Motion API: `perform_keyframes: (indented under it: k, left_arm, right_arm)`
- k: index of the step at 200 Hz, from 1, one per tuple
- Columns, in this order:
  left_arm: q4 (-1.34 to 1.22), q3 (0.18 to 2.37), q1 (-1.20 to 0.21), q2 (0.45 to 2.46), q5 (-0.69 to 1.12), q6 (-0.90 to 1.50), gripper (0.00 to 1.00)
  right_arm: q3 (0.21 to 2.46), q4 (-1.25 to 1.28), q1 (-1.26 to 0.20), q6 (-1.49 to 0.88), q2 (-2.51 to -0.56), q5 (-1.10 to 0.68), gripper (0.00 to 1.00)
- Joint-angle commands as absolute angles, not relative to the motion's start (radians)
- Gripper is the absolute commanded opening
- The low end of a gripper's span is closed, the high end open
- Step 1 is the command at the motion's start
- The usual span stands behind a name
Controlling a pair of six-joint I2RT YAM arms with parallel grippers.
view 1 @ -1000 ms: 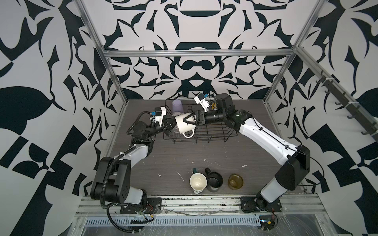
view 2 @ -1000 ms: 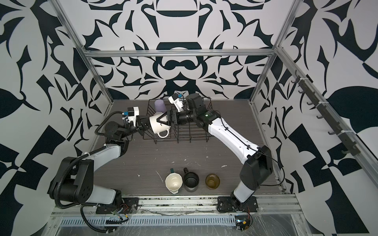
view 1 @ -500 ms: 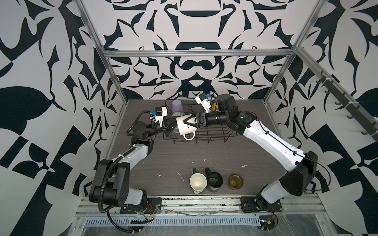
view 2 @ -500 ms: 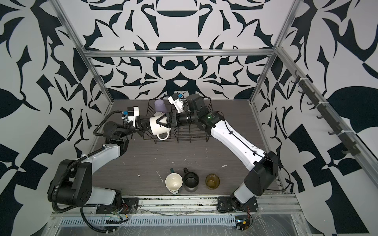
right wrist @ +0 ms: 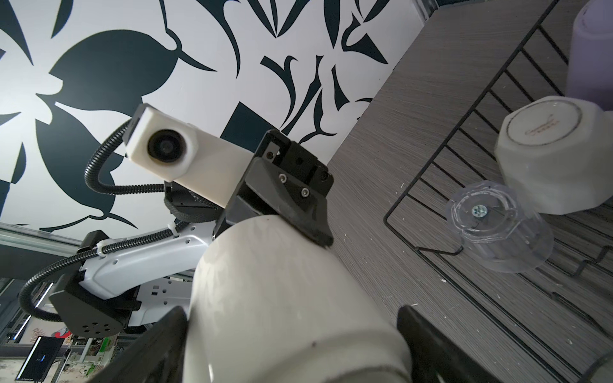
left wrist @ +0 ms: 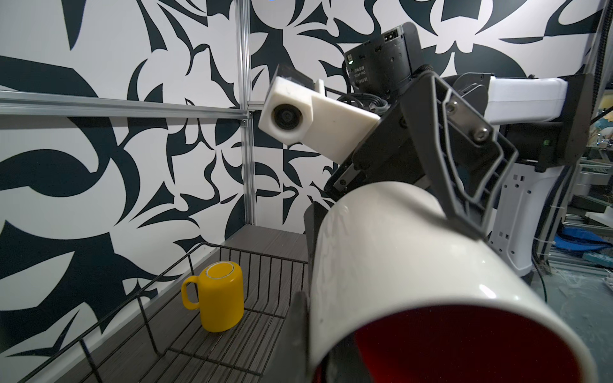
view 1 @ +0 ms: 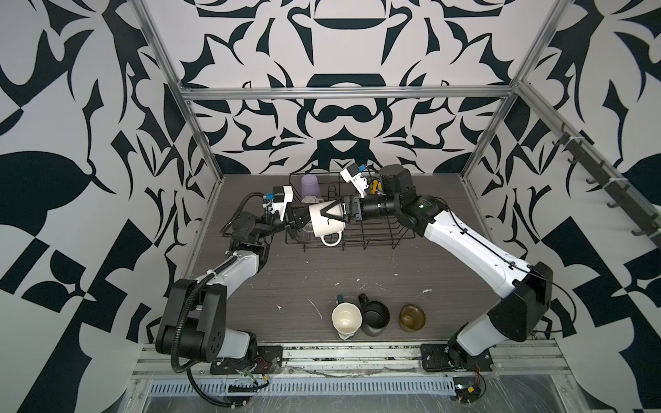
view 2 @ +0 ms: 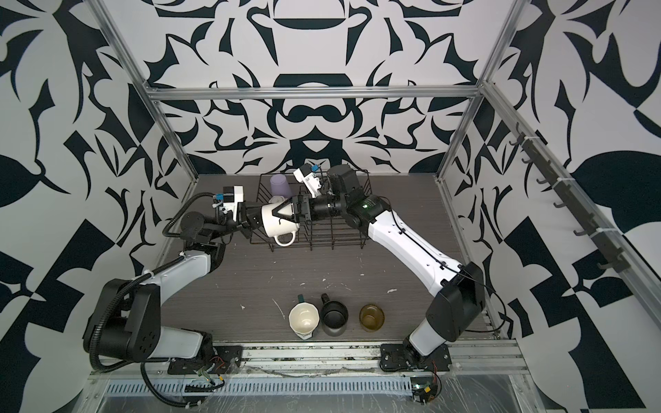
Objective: Load cups into a dish rack
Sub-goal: Place the cup upside down at the dish rack.
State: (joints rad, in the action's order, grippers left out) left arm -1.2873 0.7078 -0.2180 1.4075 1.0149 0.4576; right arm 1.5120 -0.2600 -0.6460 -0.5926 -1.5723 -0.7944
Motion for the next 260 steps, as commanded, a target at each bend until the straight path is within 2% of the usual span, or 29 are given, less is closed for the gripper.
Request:
perform_keyframes:
  k: [1,67,116,156,174,205,227,243,260]
  left_arm:
    - [-1.439,0.784,-0.249,1.377,0.979,0.493,0.00]
    - [-1.439,0.795,-0.263,1.401,0.934,0.465,0.00]
    - [-1.439,0.796,-0.264,1.410,0.911,0.442,0.00]
    - [-1.440,0.795,-0.263,1.419,0.885,0.423,0.00]
    - [-1.440,0.795,-0.264,1.419,0.876,0.421,0.00]
    - [-1.440,0.793,-0.264,1.421,0.857,0.411,0.00]
    - [-1.440,0.792,-0.264,1.422,0.848,0.408,0.00]
    - [-1.440,0.787,-0.263,1.421,0.840,0.403,0.00]
    - [-1.440,0.782,-0.264,1.417,0.827,0.394,0.09]
  right_arm:
    - [1.489,-0.282,-0.671,-0.612,-1.612,-0.793,0.99]
    - [1.461,-0.220,-0.713,-0.676,-1.626,-0.786,0.98]
    - [1.437,-0.199,-0.719,-0.702,-1.626,-0.760,0.90]
    - [1.439,-0.225,-0.719,-0.694,-1.623,-0.725,0.74]
    - [1.440,-0.233,-0.719,-0.693,-1.620,-0.712,0.61]
    - [1.448,-0.242,-0.719,-0.694,-1.618,-0.700,0.47]
    - [1.454,-0.240,-0.719,-0.695,-1.614,-0.697,0.33]
    - [1.456,-0.240,-0.718,-0.697,-1.607,-0.690,0.18]
    - [1.460,-0.239,-0.715,-0.702,-1.600,-0.687,0.05]
